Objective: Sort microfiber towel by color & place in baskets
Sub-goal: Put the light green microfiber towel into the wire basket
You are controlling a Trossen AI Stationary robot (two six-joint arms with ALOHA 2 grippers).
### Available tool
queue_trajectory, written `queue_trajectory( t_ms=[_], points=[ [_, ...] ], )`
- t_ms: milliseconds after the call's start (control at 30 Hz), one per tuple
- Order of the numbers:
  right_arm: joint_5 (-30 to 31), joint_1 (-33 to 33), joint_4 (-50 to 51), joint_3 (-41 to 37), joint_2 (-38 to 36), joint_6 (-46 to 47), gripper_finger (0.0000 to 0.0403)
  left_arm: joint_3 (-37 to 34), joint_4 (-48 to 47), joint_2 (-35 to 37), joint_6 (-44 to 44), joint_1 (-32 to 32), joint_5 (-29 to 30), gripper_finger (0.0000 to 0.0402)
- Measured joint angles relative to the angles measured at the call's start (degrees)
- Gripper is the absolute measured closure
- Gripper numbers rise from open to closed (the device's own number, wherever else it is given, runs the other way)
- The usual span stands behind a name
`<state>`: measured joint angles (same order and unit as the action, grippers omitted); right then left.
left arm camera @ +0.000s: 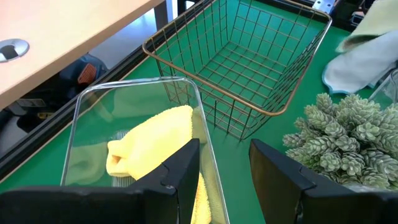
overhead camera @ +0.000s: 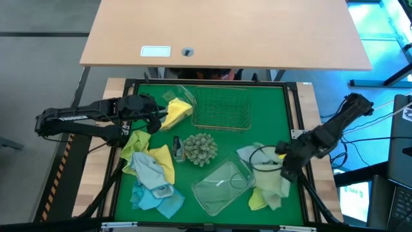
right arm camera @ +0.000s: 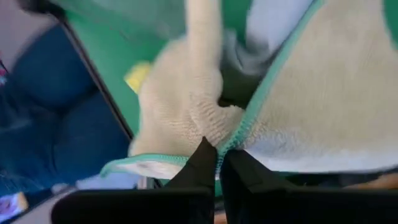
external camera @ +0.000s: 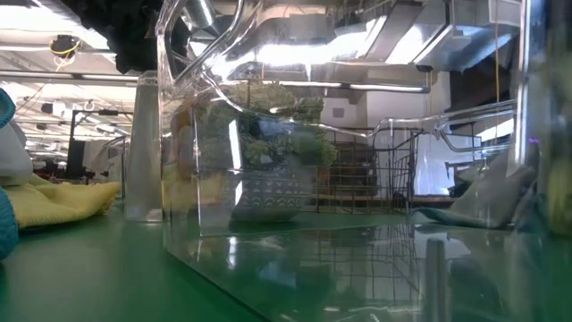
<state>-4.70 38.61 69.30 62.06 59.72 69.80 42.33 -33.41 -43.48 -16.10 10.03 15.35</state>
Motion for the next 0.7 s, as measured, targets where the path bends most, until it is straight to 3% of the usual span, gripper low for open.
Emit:
queue_trajectory(
  t_ms=[200,400,600,700],
  points=[
    [18.41,0.0,7.0,14.35,0.0,-6.55,0.0398,0.0,0.0,0.0,-0.03,0.02,0.0,0.0268],
    [37.45,0.0,7.07,24.59,-0.05,-17.33,0.0396,0.0,0.0,0.0,-0.07,-0.01,0.0,0.0268],
    [54.79,-0.03,6.41,28.59,-0.04,-26.79,0.0399,0.0,0.0,0.0,-0.07,-0.01,0.0,0.0268],
    [59.1,-1.74,4.22,28.59,-0.04,-31.81,0.04,0.0,0.0,0.0,-0.07,0.0,0.0,0.0268]
  ],
)
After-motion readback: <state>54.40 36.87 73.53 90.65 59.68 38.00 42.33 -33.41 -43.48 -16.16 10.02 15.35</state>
